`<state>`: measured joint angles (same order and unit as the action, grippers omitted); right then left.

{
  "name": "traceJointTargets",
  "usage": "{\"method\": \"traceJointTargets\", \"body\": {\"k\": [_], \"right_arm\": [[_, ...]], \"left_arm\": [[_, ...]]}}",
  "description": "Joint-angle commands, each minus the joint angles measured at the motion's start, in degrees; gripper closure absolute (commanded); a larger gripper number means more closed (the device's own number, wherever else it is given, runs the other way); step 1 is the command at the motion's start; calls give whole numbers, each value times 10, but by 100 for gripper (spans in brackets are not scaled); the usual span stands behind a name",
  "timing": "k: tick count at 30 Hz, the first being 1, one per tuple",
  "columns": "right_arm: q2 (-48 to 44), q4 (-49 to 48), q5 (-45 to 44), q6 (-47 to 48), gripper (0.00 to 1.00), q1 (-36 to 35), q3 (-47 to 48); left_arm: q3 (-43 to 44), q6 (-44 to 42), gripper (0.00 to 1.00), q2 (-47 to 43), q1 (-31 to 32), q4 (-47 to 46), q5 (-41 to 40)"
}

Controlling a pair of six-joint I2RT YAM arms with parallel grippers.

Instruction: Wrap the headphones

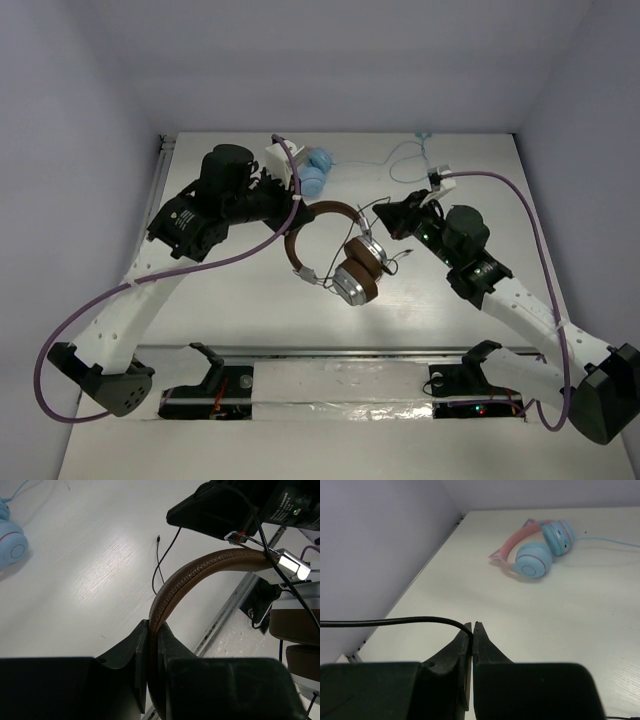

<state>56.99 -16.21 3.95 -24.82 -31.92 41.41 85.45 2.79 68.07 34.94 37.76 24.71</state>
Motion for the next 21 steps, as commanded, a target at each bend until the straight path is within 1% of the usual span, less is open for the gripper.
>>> {"method": "traceJointTargets", "body": {"k": [1, 4, 7, 8, 9, 10, 13, 14, 16, 18, 21], "right_arm": [[-13, -13, 30, 4, 100, 2, -9], [-22, -23, 51, -2, 100, 2, -31], [-2, -49, 118, -21, 100, 2, -41], [5, -67, 136, -29, 97, 2, -49], [9, -109, 165, -39, 92, 2, -66], [13, -126, 171, -53, 82, 2, -70], [42, -160, 179, -58, 64, 2, -67], [53, -165, 180, -58, 60, 2, -62], [88, -181, 201, -60, 55, 2, -48], [123, -196, 213, -62, 54, 2, -42], [147, -228, 208, -70, 54, 2, -55]], "left_arm": [[42, 8, 100, -15, -7, -45, 22], [54, 14, 100, -16, -20, -60, 24], [61, 36, 100, -12, -25, -93, 26], [63, 43, 100, -10, -25, -102, 24], [69, 50, 100, -8, -25, -111, 20], [73, 64, 100, -6, -25, -128, 23], [93, 78, 100, 4, -25, -143, 24], [101, 83, 100, 7, -25, -142, 22], [123, 85, 100, 17, -25, -134, 10], [141, 89, 100, 22, -25, -130, -8], [165, 98, 100, 31, -30, -125, -22]]}}
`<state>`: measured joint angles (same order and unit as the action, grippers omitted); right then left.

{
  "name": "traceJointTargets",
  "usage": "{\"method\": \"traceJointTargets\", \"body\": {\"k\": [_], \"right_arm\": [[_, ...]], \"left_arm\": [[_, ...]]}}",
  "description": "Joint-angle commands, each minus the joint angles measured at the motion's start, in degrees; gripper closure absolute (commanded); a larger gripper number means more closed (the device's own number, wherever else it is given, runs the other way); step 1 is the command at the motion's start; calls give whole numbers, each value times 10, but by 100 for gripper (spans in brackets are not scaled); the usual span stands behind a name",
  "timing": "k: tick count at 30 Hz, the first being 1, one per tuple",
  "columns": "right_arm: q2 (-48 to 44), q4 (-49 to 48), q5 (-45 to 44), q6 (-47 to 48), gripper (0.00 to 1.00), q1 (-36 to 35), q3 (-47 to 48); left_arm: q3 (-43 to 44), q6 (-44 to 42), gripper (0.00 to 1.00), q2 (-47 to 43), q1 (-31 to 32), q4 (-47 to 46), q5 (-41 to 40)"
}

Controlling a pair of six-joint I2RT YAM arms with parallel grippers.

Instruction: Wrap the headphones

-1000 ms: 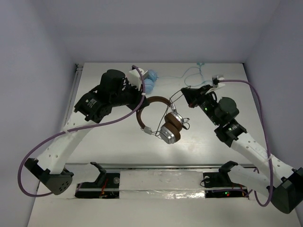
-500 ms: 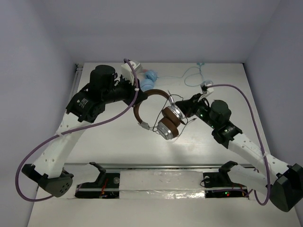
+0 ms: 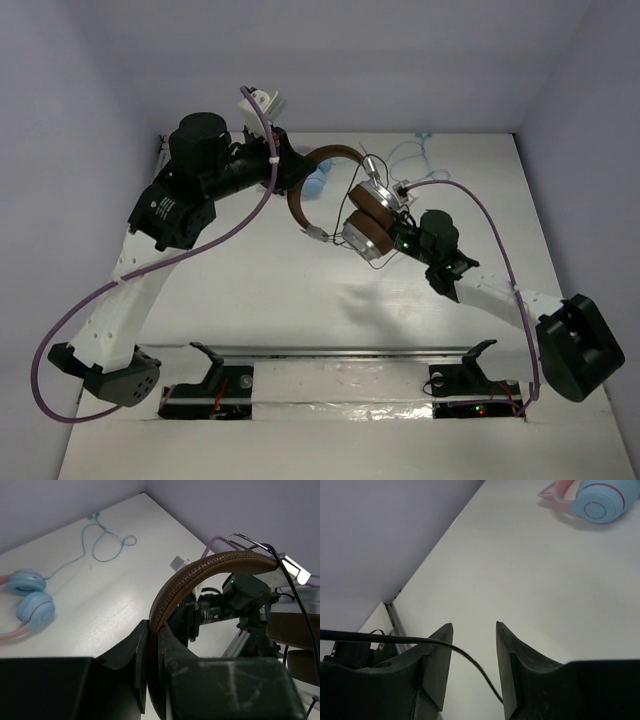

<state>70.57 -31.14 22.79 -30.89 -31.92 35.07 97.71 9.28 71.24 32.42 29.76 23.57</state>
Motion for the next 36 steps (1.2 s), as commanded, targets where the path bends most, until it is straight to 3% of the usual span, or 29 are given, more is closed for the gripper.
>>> {"method": "traceJointTargets", "body": {"k": [1, 10, 18, 30, 32, 33, 34, 36], "right_arm": [[22, -88, 18, -14, 54, 2, 2], [42, -123, 6, -39, 57, 2, -58], [-25, -16, -56, -40, 58, -9, -95], [-39, 21, -54, -36, 55, -9, -109], [-39, 22, -50, -34, 65, -9, -109], [-41, 27, -51, -33, 75, -9, -109], [-43, 34, -59, -35, 92, -9, -107], [-50, 55, -61, -35, 100, -15, -106]], "left_arm": [[49, 35, 100, 3, -5, -47, -12], [129, 36, 100, 36, -5, -27, -97], [83, 52, 100, 41, -5, -72, -172], [19, 89, 100, 40, -17, -138, -165], [18, 91, 100, 40, -17, -139, -165], [17, 92, 100, 39, -22, -140, -170], [15, 93, 100, 39, -22, -144, -172], [12, 101, 100, 39, -22, -149, -189]]}}
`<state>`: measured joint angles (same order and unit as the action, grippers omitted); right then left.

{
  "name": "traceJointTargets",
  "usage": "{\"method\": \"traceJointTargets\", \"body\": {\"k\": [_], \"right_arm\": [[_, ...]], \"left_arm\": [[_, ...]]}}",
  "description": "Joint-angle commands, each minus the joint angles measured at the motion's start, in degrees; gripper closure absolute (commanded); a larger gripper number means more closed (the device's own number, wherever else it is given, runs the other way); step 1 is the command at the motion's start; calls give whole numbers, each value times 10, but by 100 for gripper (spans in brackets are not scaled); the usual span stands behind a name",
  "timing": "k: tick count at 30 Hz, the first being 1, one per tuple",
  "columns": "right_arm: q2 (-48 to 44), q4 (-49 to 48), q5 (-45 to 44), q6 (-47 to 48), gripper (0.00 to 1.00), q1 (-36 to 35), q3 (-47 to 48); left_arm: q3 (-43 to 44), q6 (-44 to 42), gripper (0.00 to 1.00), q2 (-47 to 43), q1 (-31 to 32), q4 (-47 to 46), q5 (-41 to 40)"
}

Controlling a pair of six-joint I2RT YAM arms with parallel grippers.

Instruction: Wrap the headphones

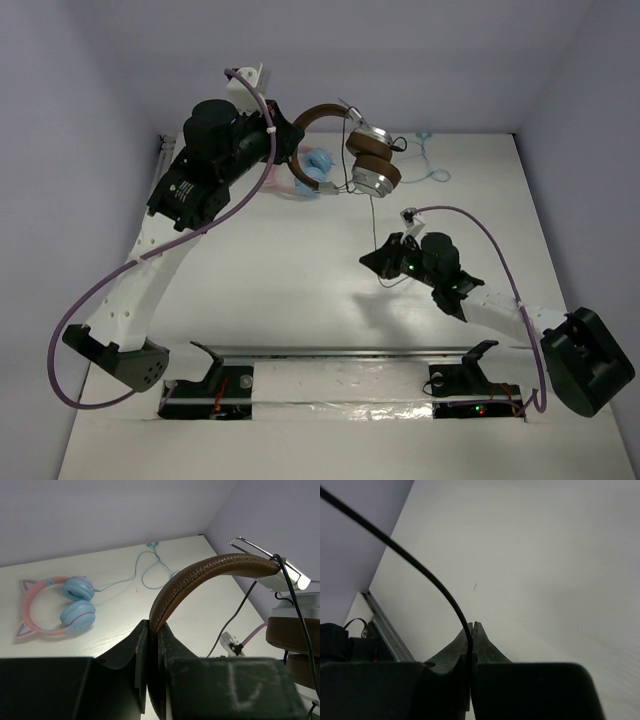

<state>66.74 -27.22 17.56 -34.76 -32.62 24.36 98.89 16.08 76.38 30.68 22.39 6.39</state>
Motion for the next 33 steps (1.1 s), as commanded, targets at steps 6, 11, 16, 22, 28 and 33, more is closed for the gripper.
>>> {"method": "traceJointTargets", "body": {"k": [6, 11, 16, 22, 28, 33], "right_arm": [[-44, 148, -63, 1, 100, -72, 50], [-87, 262, -113, 0, 100, -131, 98], [-99, 377, -116, -3, 100, -176, 164], [-60, 434, -93, -2, 100, -227, 227], [-17, 447, -99, 7, 100, -256, 259], [-6, 522, -122, 34, 100, -300, 334]], "left_arm": [[-65, 65, 100, -23, -4, -137, -122], [-150, 71, 100, -26, -4, -182, -233], [-226, 75, 100, -14, -4, -212, -316], [-280, 113, 100, -4, -10, -242, -326], [-281, 133, 100, 9, -18, -242, -289], [-314, 106, 100, 7, -18, -244, -326]]}}
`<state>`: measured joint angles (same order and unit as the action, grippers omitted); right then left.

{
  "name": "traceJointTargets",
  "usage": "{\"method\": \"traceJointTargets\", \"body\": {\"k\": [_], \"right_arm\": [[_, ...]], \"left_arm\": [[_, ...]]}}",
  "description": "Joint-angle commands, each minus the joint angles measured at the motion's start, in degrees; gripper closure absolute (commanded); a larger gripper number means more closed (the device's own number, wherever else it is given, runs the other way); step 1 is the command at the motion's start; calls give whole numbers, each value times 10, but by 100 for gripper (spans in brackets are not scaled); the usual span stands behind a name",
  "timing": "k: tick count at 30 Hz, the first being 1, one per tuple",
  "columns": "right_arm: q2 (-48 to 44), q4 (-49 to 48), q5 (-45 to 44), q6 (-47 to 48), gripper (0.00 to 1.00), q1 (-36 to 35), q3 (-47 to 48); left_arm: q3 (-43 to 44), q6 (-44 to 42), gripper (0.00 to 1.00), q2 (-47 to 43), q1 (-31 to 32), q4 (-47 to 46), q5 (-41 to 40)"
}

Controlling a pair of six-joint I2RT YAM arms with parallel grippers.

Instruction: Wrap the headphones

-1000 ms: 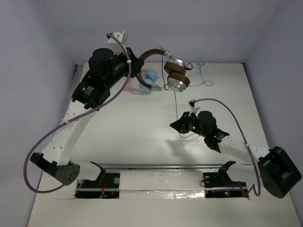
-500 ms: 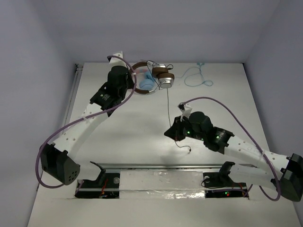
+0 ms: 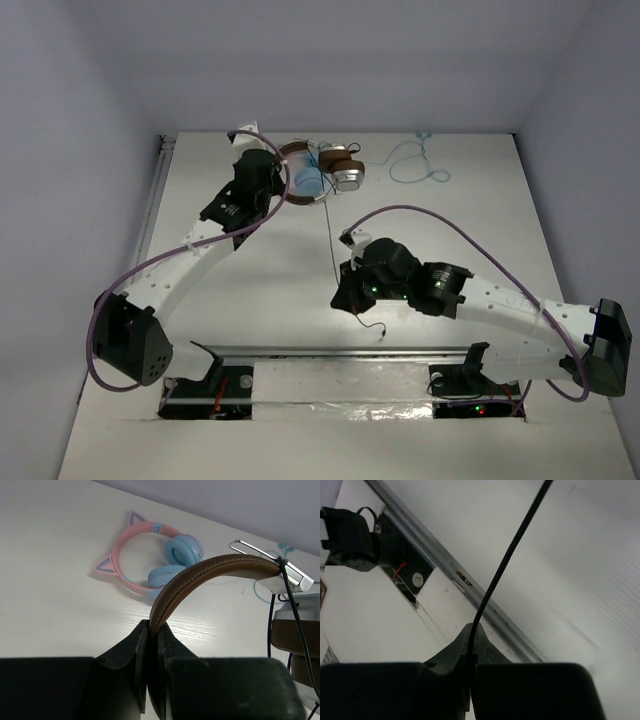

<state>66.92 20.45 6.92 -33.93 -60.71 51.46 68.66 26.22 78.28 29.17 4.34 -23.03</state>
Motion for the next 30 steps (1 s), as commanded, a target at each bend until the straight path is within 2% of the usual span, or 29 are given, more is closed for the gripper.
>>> {"method": "traceJointTargets", "body": {"k": [1, 7, 9, 15, 22, 25, 30], "right_arm": [[-6, 62, -27, 38, 100, -19, 93], [18, 173, -72, 87, 100, -19, 167], [27, 203, -126, 110, 100, -19, 209], [47, 259, -169, 154, 100, -19, 288], [78, 319, -250, 204, 100, -19, 360], [84, 326, -263, 222, 100, -19, 380], [102, 310, -276, 251, 100, -19, 398]], "left_arm": [[-32, 0, 100, -17, 4, -61, -37], [-117, -11, 100, -63, 27, -36, -74], [-126, -9, 100, -75, 45, -3, -77], [-144, -11, 100, -112, 79, 54, -66], [-121, -90, 100, -119, 111, 151, 45], [-114, -123, 100, -108, 135, 185, 60], [-118, -159, 100, -109, 169, 187, 90]]}}
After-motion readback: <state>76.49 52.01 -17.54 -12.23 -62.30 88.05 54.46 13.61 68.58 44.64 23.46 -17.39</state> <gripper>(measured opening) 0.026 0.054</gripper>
